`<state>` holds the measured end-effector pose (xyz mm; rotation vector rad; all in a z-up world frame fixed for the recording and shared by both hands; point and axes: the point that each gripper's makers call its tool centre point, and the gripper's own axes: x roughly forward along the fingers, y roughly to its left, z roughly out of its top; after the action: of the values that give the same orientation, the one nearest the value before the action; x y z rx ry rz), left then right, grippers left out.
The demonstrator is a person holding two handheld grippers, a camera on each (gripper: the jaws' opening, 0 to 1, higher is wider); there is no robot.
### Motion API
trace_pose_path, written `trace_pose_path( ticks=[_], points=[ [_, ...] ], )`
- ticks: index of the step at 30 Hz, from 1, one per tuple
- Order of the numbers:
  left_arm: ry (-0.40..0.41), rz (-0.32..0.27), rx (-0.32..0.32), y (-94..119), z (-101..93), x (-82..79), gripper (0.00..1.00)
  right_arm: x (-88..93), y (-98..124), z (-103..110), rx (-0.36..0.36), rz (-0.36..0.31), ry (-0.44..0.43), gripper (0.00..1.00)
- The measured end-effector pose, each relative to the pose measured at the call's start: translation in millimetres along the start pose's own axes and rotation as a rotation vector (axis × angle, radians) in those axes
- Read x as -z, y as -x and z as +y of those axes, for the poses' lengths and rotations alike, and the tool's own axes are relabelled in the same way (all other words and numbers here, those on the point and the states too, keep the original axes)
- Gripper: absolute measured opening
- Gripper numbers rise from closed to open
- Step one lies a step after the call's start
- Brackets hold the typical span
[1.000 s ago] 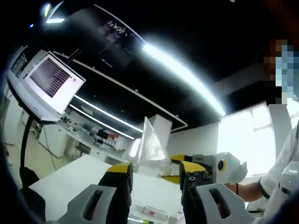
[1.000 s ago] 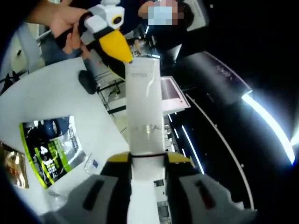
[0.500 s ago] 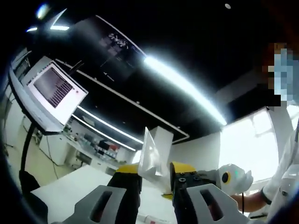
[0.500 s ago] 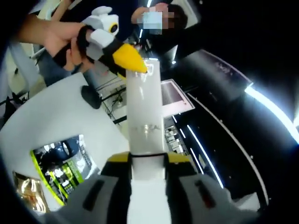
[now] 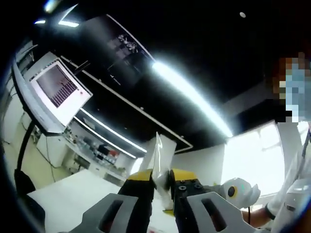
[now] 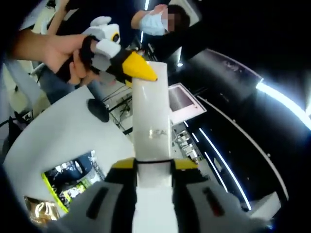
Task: Arrange the skincare products in the storage area until every visible bottle or jar stands upright without overlapping.
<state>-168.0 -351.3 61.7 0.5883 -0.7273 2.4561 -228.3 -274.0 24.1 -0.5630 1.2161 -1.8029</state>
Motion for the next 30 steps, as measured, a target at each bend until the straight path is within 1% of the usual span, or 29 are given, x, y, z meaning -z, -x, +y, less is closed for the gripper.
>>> trace_pose_path(
  ticks=[4, 8, 11, 14, 20, 22, 24, 25, 27, 30],
  points=[
    [0.013, 0.017, 0.008, -0.1, -1.3, 3.9, 0.12, 0.5, 1.2, 3.0, -0.004, 0.004, -0.001, 0.25],
    [0.027, 0.048, 0.016, 0.4, -4.0, 9.3, 0.12, 3.0, 3.1, 5.7, -0.007, 0.006, 0.013, 0.25],
    [0.039, 0.084, 0.026, 1.7, -7.2, 15.3, 0.11, 4.3, 4.3, 6.9, -0.009, 0.009, 0.030, 0.25],
    [0.076, 0.091, 0.040, 3.0, -9.5, 18.0, 0.11, 4.0, 5.9, 8.5, -0.012, 0.006, 0.031, 0.25],
    [0.107, 0.103, 0.045, 3.7, -10.6, 22.8, 0.10, 6.5, 7.1, 12.8, -0.021, 0.008, 0.033, 0.25],
    [0.142, 0.114, 0.021, 5.1, -8.8, 25.4, 0.09, 6.6, 7.1, 14.9, -0.032, 0.006, 0.023, 0.25],
    [0.156, 0.119, 0.019, 5.0, -8.0, 26.4, 0.08, 8.8, 8.2, 17.6, -0.034, 0.004, 0.019, 0.25],
    [0.157, 0.123, 0.017, 4.8, -8.8, 27.4, 0.07, 9.1, 8.4, 18.0, -0.034, 0.001, 0.017, 0.25],
    [0.134, 0.131, 0.006, 4.2, -10.3, 29.5, 0.07, 11.1, 8.9, 19.9, -0.036, -0.001, 0.004, 0.26],
    [0.125, 0.128, -0.012, 2.4, -11.1, 32.6, 0.06, 14.5, 8.9, 19.5, -0.030, 0.003, -0.005, 0.26]
  ],
)
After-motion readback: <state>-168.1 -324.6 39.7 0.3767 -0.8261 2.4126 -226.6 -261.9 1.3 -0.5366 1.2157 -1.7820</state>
